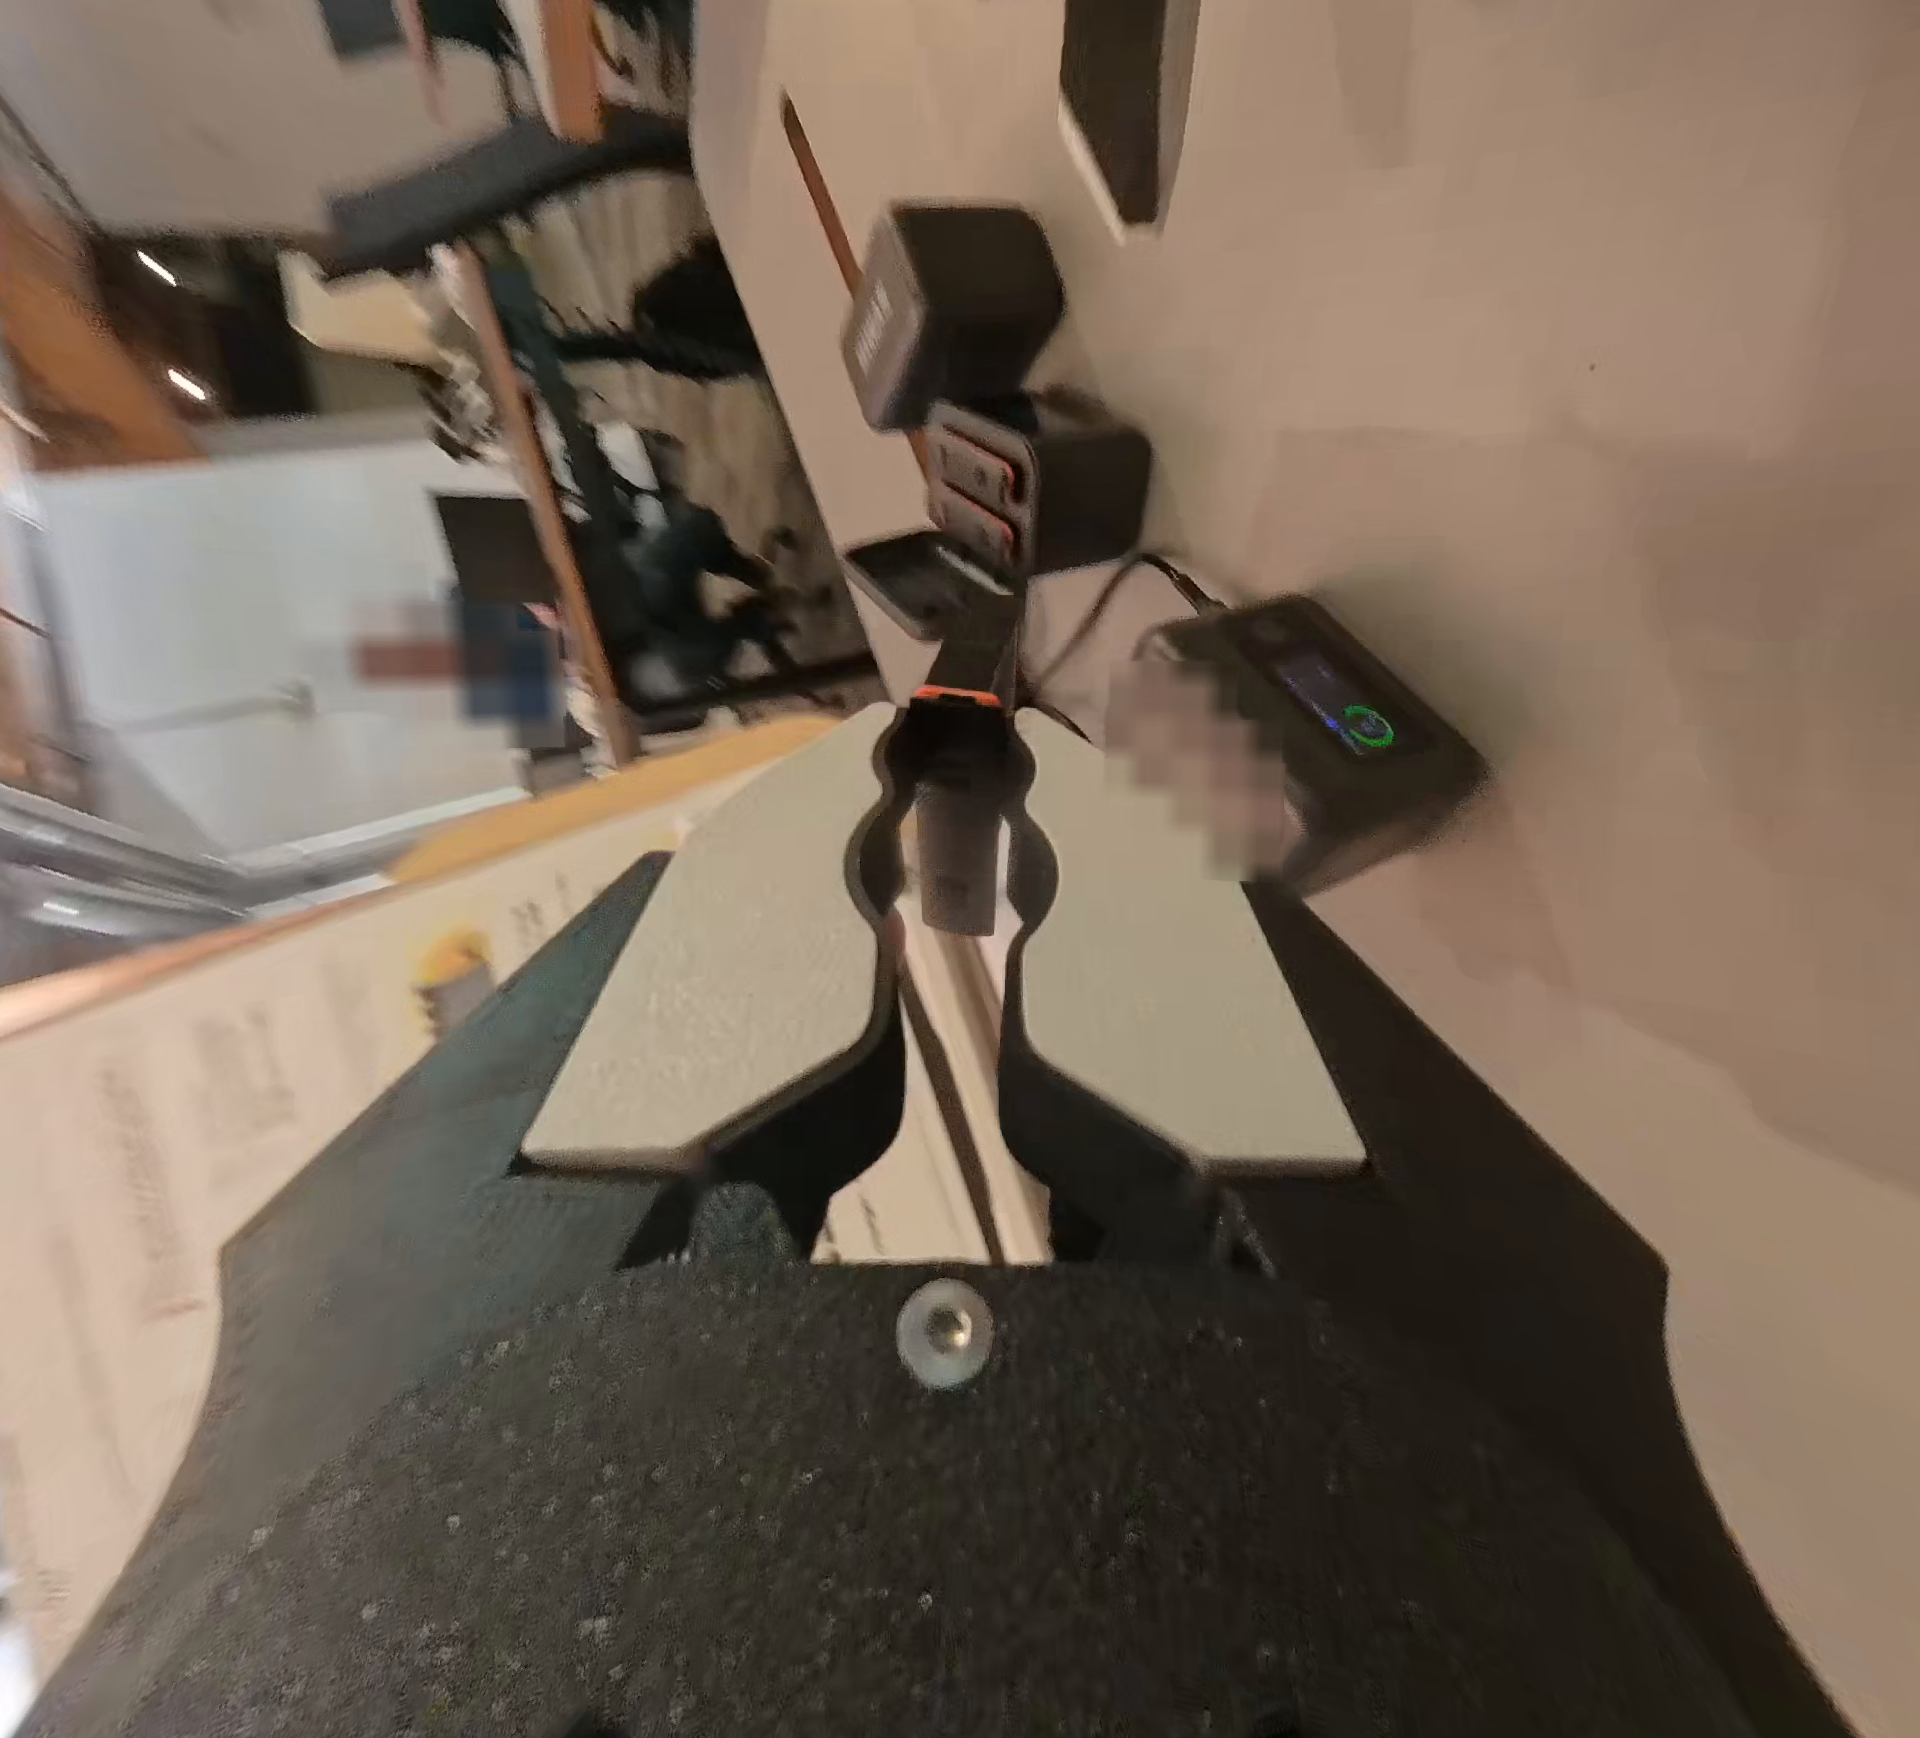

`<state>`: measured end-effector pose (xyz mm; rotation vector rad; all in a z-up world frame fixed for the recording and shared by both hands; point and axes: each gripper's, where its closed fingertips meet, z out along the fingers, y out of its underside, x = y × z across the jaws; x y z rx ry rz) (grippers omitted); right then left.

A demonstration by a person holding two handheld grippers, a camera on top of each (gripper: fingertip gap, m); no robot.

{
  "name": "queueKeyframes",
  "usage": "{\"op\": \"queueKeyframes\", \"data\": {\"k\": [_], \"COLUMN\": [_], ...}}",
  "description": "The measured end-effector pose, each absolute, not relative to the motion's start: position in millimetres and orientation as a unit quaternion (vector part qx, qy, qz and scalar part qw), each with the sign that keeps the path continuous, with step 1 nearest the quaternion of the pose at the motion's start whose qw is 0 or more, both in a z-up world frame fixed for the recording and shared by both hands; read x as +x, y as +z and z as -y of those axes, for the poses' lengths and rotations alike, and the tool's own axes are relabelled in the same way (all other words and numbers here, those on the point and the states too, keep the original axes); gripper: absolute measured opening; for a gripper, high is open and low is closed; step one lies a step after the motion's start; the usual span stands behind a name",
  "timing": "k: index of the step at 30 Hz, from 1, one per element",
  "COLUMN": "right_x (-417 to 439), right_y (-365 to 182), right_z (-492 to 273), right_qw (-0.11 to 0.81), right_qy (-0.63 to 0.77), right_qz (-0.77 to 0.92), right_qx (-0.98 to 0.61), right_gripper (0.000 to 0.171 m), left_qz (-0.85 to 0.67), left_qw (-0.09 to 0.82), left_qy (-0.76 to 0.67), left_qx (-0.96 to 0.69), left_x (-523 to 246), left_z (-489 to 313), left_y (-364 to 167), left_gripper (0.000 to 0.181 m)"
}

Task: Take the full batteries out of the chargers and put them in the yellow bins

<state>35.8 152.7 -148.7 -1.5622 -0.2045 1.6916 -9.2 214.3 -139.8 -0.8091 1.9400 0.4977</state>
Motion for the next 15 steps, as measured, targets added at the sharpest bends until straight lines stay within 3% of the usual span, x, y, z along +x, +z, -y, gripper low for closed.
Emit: {"op": "queueKeyframes", "data": {"k": [5, 9, 15], "right_x": [36.6, 34.1, 30.2], "right_y": [-143.6, -137.3, -124.8], "right_z": [-151.8, -147.6, -131.9], "right_qw": [0.331, 0.295, 0.275], "right_qy": [0.753, 0.793, 0.83], "right_qz": [0.037, 0.039, 0.071], "right_qx": [-0.568, -0.531, -0.48], "right_gripper": [0.06, 0.058, 0.015], "left_qz": [-0.791, -0.795, -0.779], "left_qw": [0.534, 0.547, 0.565], "left_qy": [0.239, 0.251, 0.27], "left_qx": [-0.179, -0.081, -0.027], "left_x": [15.6, 30.0, 38.8], "left_z": [-175.2, -139.1, -119.3], "left_y": [-133.7, -137.5, -127.9], "left_gripper": [0.015, 0.015, 0.015]}}
